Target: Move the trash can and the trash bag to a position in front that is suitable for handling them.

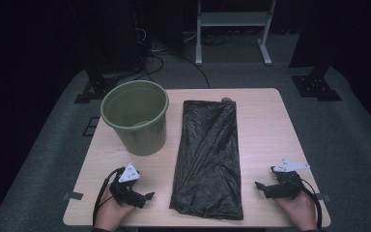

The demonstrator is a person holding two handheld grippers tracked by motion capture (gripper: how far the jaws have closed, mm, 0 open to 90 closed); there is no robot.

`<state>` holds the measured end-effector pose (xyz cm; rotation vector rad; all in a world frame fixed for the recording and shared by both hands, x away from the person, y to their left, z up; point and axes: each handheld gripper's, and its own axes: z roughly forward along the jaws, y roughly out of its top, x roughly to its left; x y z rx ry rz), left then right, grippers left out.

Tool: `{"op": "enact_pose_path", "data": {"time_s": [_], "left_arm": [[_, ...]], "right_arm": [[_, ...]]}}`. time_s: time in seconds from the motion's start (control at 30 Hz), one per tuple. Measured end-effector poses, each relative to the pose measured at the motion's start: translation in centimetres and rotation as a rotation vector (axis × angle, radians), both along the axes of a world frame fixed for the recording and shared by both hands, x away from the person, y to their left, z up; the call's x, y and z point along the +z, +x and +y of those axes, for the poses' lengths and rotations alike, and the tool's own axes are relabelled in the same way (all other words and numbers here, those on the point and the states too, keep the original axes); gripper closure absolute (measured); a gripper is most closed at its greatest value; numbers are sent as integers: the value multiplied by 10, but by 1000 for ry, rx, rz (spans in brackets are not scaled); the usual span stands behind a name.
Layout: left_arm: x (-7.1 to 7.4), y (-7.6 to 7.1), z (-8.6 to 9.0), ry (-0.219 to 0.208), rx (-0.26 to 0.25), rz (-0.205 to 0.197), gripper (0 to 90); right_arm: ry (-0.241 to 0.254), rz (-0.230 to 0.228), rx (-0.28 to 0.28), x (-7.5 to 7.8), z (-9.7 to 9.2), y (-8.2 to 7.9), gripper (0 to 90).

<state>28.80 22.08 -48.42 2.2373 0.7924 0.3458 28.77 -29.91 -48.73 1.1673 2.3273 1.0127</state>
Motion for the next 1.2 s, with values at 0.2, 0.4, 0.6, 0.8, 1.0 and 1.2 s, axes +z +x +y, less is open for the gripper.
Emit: {"op": "enact_pose_path", "data": {"time_s": [0.2, 0.4, 0.6, 0.8, 1.0, 1.2], "left_arm": [[0, 0, 0, 0, 0, 0, 0], [0, 0, 0, 0, 1, 0, 0], [0, 0, 0, 0, 1, 0, 0], [0, 0, 0, 0, 1, 0, 0], [0, 0, 0, 0, 1, 0, 0], [0, 0, 0, 0, 1, 0, 0]], "right_arm": [[11, -15, 4, 1, -1, -2, 263], [21, -23, 5, 3, 0, -5, 421], [13, -7, 7, 7, 3, -3, 728], [43, 18, 16, 7, 2, -2, 764], [61, -2, 32, 14, 7, -2, 756], [80, 5, 61, 16, 18, 2, 720]]}}
